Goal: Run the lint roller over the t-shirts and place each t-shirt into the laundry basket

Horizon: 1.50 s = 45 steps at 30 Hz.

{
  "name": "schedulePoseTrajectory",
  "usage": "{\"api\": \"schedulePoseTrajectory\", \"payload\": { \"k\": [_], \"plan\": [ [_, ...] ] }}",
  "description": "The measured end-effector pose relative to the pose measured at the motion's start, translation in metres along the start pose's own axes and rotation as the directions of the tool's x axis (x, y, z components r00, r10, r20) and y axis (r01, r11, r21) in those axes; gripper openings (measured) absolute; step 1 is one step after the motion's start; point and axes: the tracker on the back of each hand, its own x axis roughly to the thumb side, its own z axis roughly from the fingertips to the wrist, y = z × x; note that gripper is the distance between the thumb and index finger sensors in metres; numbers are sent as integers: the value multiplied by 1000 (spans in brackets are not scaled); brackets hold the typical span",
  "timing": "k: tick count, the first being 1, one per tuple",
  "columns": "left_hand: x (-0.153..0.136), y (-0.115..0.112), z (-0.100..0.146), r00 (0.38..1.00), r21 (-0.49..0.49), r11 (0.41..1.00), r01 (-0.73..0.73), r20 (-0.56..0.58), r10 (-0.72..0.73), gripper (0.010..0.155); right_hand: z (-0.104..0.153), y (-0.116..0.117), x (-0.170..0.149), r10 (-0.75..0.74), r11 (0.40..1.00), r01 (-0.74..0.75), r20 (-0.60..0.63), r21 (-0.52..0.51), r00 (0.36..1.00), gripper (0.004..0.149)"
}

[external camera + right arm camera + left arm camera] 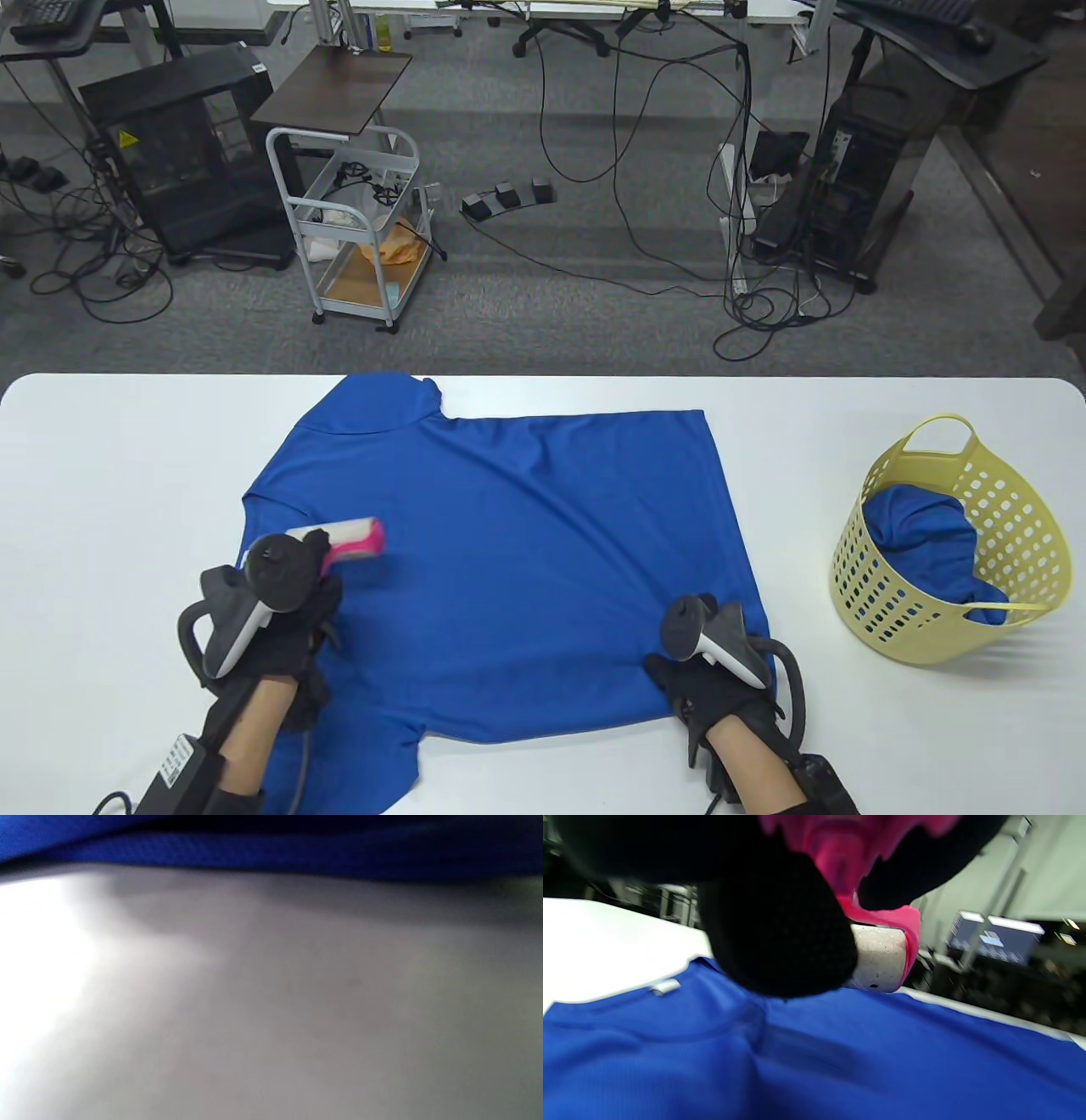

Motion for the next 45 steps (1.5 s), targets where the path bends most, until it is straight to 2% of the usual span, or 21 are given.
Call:
{"api": "schedulePoseTrajectory", "payload": {
  "k": [2, 4, 6, 7, 9, 13, 16, 18, 20, 22, 27, 30, 35, 38, 41, 45],
  "plan": [
    [17, -17, 6, 998, -118, 992, 41, 46, -36, 56, 0, 0, 0, 1, 1000, -1, 0, -1, 1000, 73],
    [28, -31, 11, 995, -169, 981, 97, 19, -95, 55, 0, 0, 0, 1, 1000, -1, 0, -2, 1000, 73],
    [37, -42, 12, 986, -159, 973, 167, 1, -169, 56, 0, 1, 0, 1, 1000, -1, 1, -3, 1000, 73],
    [41, -45, 10, 979, -107, 974, 199, -30, -204, 56, 0, 1, 0, 2, 1000, -2, 2, -4, 1000, 73],
    [49, -46, -1, 967, -126, 969, 214, -115, -229, 55, 0, 1, 0, 3, 1000, -3, 2, -3, 1000, 73],
    [68, -40, -57, 929, -207, 946, 250, -224, -295, 56, 0, 1, 0, 2, 1000, -2, 5, -5, 1000, 73],
    [75, -40, -102, 906, -206, 945, 254, -291, -307, 57, 0, 1, 0, 0, 1000, 0, 6, -3, 1000, 73],
    [74, -49, -131, 908, -247, 942, 226, -298, -296, 65, 1, 1, 0, -1, 1000, 1, 6, -2, 1000, 73],
    [68, -56, -143, 912, -326, 932, 159, -313, -266, 74, 0, 1, 0, -1, 1000, 1, 6, -1, 1000, 73],
    [63, -56, -145, 930, -306, 947, 100, -310, -198, 75, 1, 1, 0, -2, 1000, 2, 5, 1, 1000, 73],
    [45, -41, -122, 965, -323, 946, 40, -231, -120, 69, 1, 1, 0, -2, 1000, 2, 6, 2, 1000, 73],
    [37, -32, -91, 980, -338, 940, 48, -164, -109, 66, 1, 1, 0, 0, 1000, 0, 5, 2, 1000, 73],
    [32, -14, -31, 972, -424, 892, 154, -95, -213, 60, 1, 1, 0, 2, 1000, -2, 3, 2, 1000, 73],
    [39, -6, -3, 945, -520, 818, 247, -60, -323, 58, 1, 1, 0, 3, 1000, -3, 2, 0, 1000, 73],
    [54, -7, 4, 953, -497, 832, 248, -31, -303, 57, 1, 1, 0, 3, 1000, -3, 2, 0, 1000, 73],
    [75, -23, -22, 955, -468, 855, 225, -68, -288, 57, 1, 2, -1, 3, 1000, -3, 3, -3, 1000, 73]
  ]
}}
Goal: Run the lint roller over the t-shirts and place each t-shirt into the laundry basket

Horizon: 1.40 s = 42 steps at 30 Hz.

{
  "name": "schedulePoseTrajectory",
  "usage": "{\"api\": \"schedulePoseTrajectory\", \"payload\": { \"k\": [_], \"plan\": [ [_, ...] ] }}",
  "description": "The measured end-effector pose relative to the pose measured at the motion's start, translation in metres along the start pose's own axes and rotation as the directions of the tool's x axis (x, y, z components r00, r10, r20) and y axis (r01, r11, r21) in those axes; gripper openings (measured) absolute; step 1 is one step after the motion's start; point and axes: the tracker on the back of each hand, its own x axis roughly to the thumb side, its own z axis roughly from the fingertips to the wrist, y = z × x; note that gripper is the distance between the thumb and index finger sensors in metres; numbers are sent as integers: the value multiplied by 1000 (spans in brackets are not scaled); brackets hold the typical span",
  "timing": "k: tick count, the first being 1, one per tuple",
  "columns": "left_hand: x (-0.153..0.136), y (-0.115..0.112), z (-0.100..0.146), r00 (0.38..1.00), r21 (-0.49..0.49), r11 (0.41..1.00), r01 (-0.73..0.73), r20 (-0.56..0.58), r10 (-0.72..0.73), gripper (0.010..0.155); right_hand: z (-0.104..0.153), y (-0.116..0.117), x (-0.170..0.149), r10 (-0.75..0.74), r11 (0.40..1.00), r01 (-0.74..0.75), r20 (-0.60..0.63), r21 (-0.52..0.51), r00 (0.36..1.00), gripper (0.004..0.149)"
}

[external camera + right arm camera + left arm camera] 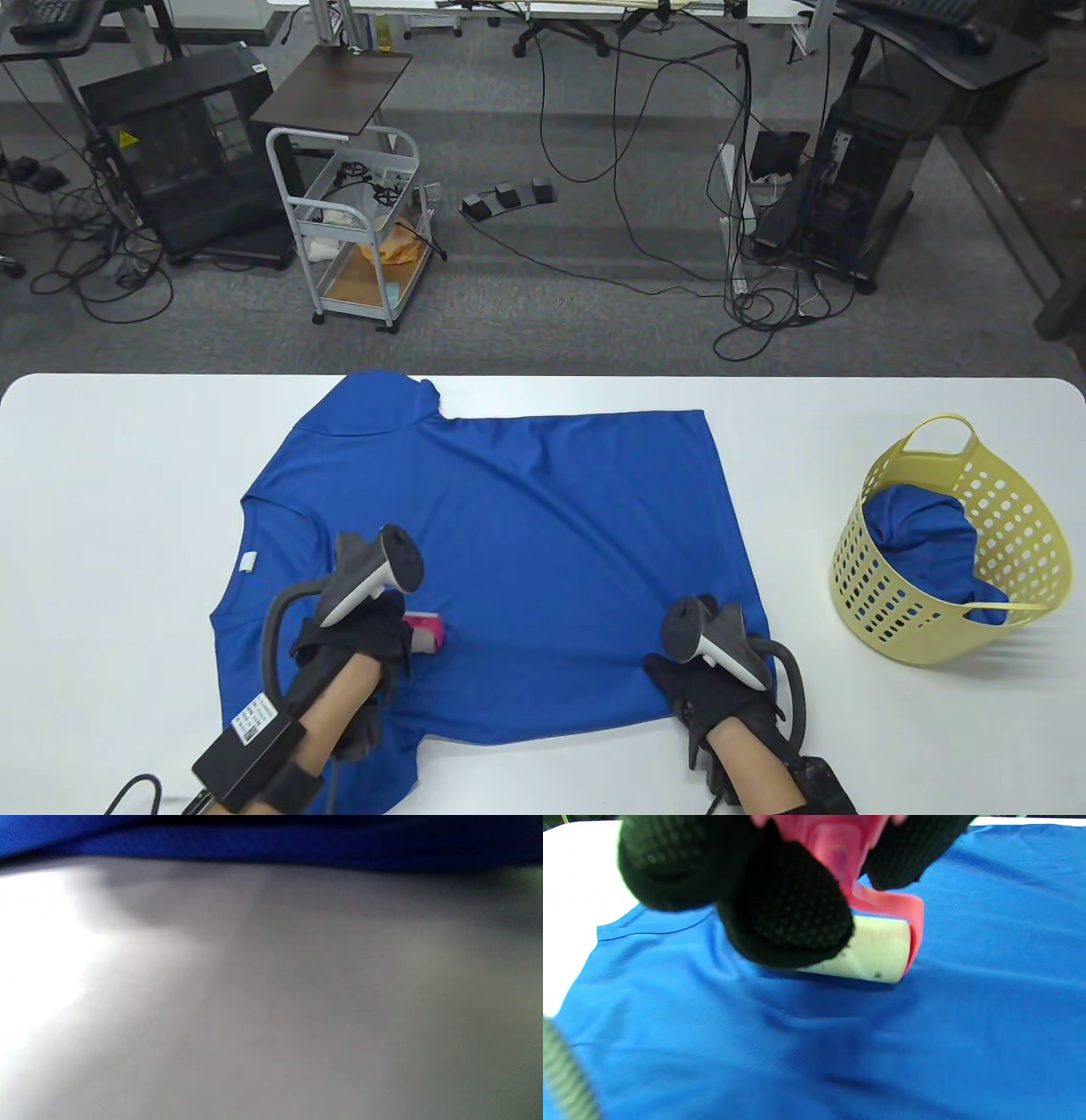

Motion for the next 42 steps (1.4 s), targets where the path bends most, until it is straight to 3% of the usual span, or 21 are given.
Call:
{"api": "schedulePoseTrajectory", "payload": {
  "k": [2, 6, 10, 14, 16, 20, 27, 30, 33, 36, 40, 41, 42],
  "plan": [
    [17, 12, -26, 1000, 94, 996, -9, -29, 12, 57, 0, 0, 0, 0, 1000, 0, 1, -1, 1000, 73],
    [40, 37, -84, 990, 148, 987, -66, -110, 83, 59, 0, 0, 0, -1, 1000, 1, 2, 2, 1000, 73],
    [48, 49, -138, 981, 95, 981, -167, -81, 175, 70, 0, 0, 0, -3, 1000, 3, 3, 3, 1000, 73],
    [37, 48, -154, 971, 158, 964, -214, -76, 228, 71, 0, 0, 0, -3, 1000, 3, 4, 5, 1000, 73],
    [29, 46, -148, 973, 137, 966, -217, -51, 226, 70, 0, 0, 0, -3, 1000, 3, 4, 6, 1000, 73],
    [6, 35, -112, 977, 123, 969, -214, 3, 215, 64, 0, 0, 0, -1, 1000, 1, 3, 2, 1000, 73],
    [-34, -9, -23, 986, 65, 987, -145, 89, 139, 58, 0, 1, 0, 1, 1000, -1, 2, 1, 1000, 73],
    [-40, -16, 9, 992, 37, 994, -104, 81, 101, 55, 0, 0, 0, 2, 1000, -2, 0, 2, 1000, 73],
    [-29, -12, 20, 980, 91, 984, -152, 142, 138, 56, 0, 0, 0, 3, 1000, -3, -1, 1, 1000, 73],
    [6, -8, 23, 965, 193, 962, -194, 212, 152, 57, 0, 1, 0, 3, 1000, -3, 0, -1, 1000, 72],
    [57, -13, -2, 989, 141, 989, -51, 142, 31, 56, 0, 1, 0, 3, 1000, -3, 0, -1, 1000, 72],
    [66, -11, -9, 993, 145, 988, -42, 112, 25, 58, 0, 1, 0, 3, 1000, -3, 0, -1, 1000, 72],
    [73, -5, -20, 997, 218, 975, -34, 71, 19, 57, 0, 1, 0, 3, 1000, -3, 1, -1, 1000, 72]
  ]
}}
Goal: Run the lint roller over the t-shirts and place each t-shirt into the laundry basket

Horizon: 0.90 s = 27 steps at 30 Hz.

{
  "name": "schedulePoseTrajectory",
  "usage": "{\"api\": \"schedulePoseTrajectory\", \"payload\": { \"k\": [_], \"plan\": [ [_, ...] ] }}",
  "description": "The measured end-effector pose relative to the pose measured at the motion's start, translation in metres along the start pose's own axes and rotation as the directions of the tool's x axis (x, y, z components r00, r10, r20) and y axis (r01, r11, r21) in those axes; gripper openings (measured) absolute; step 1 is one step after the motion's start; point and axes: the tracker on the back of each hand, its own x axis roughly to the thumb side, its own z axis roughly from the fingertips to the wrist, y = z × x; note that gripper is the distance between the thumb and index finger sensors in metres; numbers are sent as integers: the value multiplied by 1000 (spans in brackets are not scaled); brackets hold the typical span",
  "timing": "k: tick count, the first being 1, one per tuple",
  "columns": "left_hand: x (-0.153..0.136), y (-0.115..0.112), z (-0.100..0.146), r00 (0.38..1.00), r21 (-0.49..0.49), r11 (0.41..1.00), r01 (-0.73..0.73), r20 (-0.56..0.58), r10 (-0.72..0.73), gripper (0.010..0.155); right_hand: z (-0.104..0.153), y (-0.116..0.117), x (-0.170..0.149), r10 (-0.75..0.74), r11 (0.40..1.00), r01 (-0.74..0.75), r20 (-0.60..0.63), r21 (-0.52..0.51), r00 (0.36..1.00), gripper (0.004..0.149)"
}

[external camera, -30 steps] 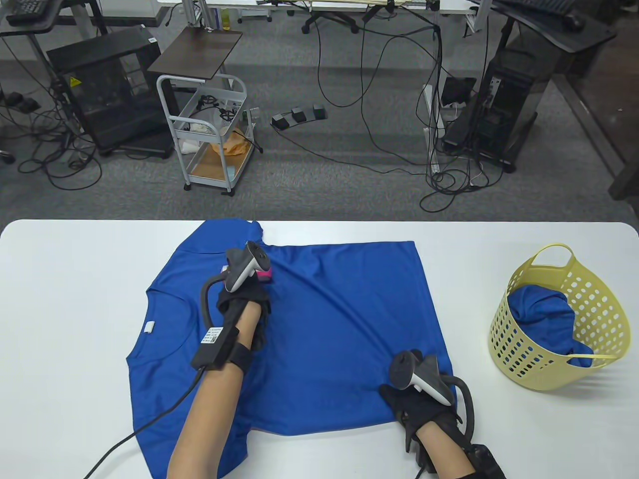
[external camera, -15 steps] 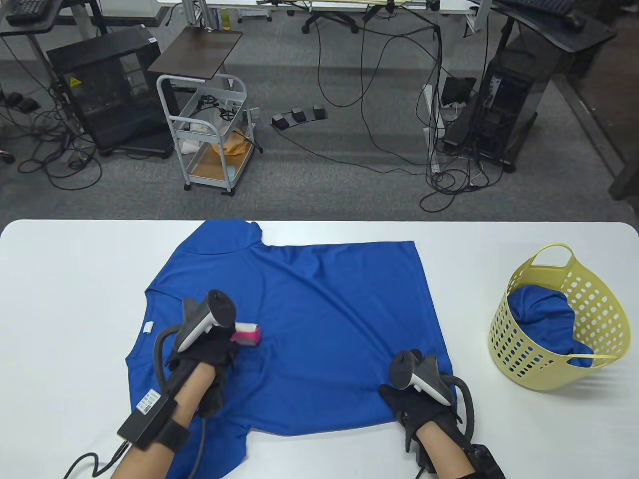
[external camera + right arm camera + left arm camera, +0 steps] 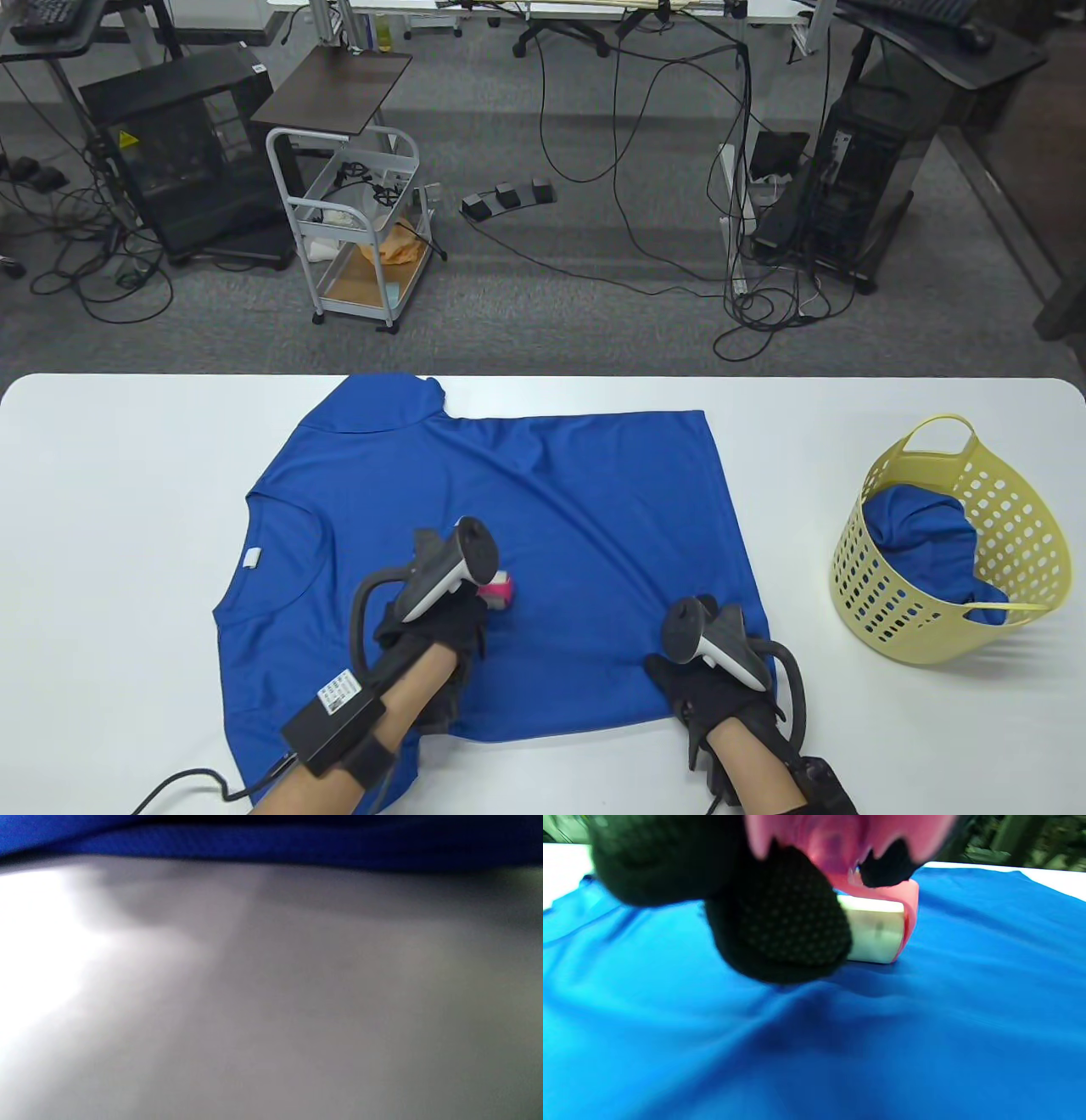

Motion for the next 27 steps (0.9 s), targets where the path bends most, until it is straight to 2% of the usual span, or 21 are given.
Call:
{"api": "schedulePoseTrajectory", "payload": {
  "k": [1, 2, 5, 7, 9, 11, 13, 18, 20, 22, 25, 27],
  "plan": [
    [5, 5, -16, 1000, 25, 1000, 7, -30, -7, 57, 0, 0, 0, -1, 1000, 1, 1, 0, 1000, 72],
    [9, 9, -34, 997, 2, 1000, -22, -67, 22, 57, 0, 0, 0, -1, 1000, 1, 1, 0, 1000, 72],
    [14, 18, -81, 976, -9, 986, -165, -143, 162, 59, 0, 0, 0, -3, 1000, 3, 2, 0, 1000, 73],
    [15, 16, -104, 976, -64, 977, -203, -99, 196, 65, 0, 0, 0, -3, 1000, 3, 3, 0, 1000, 72],
    [12, 11, -115, 975, -103, 975, -195, -131, 181, 70, 0, 0, 0, -3, 1000, 3, 4, -1, 1000, 72],
    [8, 5, -118, 977, -83, 977, -194, -102, 185, 71, 0, 0, 0, -6, 1000, 6, 4, 2, 1000, 72],
    [1, 5, -110, 981, -80, 979, -186, -79, 180, 70, 0, 0, 0, -3, 1000, 3, 4, 3, 1000, 72],
    [-27, 12, -66, 983, -145, 974, -174, 26, 179, 62, 0, 0, 0, -2, 1000, 2, 2, 4, 1000, 72],
    [-39, 14, -36, 989, -180, 975, -129, 50, 140, 59, 0, 0, 0, 0, 1000, 0, 2, 5, 1000, 72],
    [-45, 16, -7, 992, -162, 981, -109, 42, 117, 56, 0, 0, 0, 2, 1000, -2, 4, 7, 1000, 72],
    [-42, 18, 24, 990, -179, 978, -104, 81, 120, 54, 0, 0, 0, 3, 1000, -4, 4, 4, 1000, 72],
    [-27, 19, 35, 987, -196, 977, -81, 123, 106, 54, 0, 0, 0, 2, 1000, -2, -3, 5, 1000, 72]
  ]
}}
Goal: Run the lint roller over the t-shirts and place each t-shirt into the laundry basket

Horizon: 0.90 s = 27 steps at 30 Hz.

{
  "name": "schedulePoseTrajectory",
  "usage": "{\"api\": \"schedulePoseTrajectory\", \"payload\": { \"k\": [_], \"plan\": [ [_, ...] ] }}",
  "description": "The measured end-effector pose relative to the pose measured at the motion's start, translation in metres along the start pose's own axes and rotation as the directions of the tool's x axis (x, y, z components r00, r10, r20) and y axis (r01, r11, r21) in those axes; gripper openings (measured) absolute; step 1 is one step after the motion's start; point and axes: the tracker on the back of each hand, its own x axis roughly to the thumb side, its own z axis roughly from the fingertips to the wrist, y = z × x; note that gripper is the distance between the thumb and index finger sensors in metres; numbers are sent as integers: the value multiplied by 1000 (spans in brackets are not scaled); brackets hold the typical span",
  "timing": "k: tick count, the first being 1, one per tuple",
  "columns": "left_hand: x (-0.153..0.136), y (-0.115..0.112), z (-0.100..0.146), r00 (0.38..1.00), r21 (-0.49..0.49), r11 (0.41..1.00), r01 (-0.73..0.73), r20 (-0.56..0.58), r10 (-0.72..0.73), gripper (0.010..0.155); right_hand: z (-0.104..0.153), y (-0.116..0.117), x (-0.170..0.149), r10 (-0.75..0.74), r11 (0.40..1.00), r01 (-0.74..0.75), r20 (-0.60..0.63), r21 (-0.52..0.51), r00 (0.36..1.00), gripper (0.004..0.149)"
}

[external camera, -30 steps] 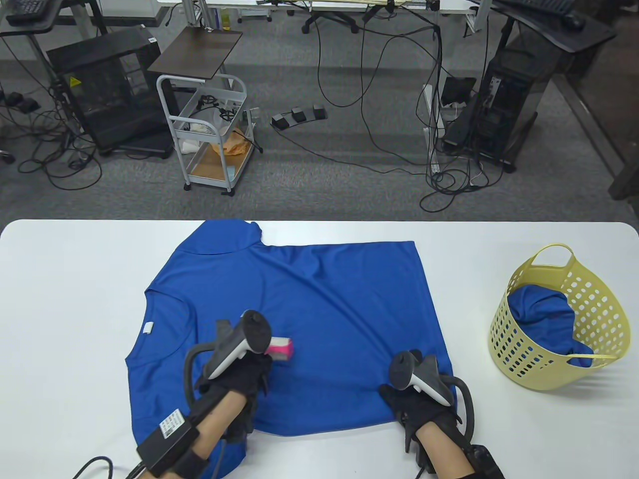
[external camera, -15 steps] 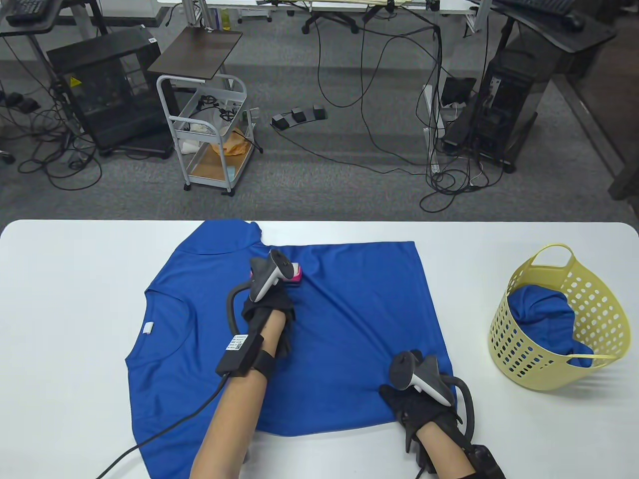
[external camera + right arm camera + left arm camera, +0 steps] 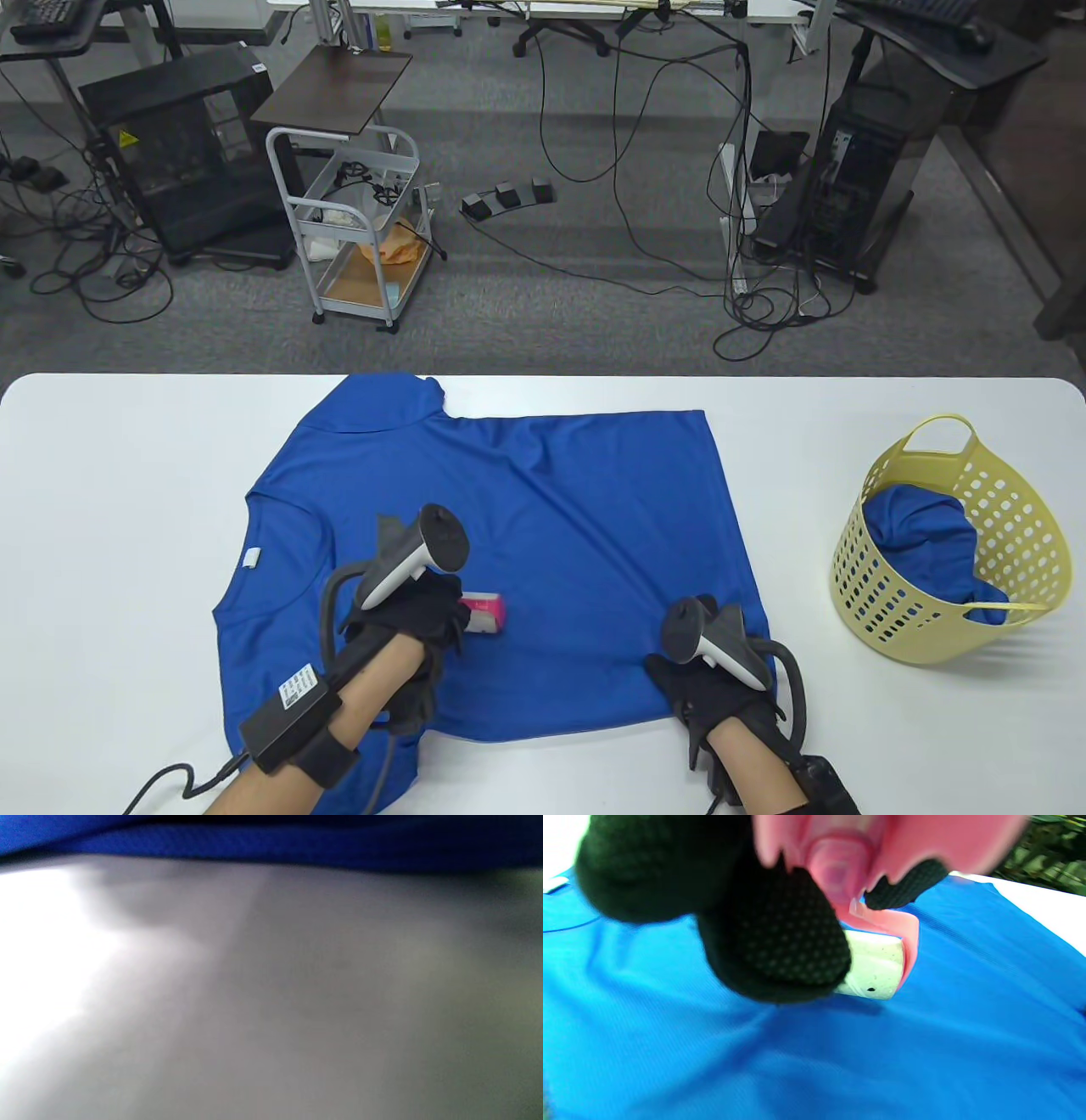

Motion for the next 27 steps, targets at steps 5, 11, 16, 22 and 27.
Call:
{"api": "schedulePoseTrajectory", "payload": {
  "k": [5, 11, 16, 22, 27],
  "plan": [
    [50, 2, -40, 994, 76, 991, 107, -36, -104, 54, 0, 1, 0, -5, 1000, 5, -3, -1, 1000, 72],
    [74, 30, -127, 985, 194, 976, 103, -155, -73, 56, 0, 1, 0, -5, 1000, 5, -4, 0, 1000, 72],
    [64, 22, -163, 984, 125, 991, -55, -163, 75, 61, 0, 1, 0, -4, 1000, 4, -1, 3, 1000, 72],
    [53, 9, -125, 999, 79, 997, -2, -42, 5, 62, 0, 1, 1, -2, 1000, 2, -3, 7, 1000, 72],
    [42, -16, -49, 990, -3, 993, 118, 84, -117, 59, 0, 1, 1, -3, 1000, 3, -7, 6, 1000, 72]
  ]
}}
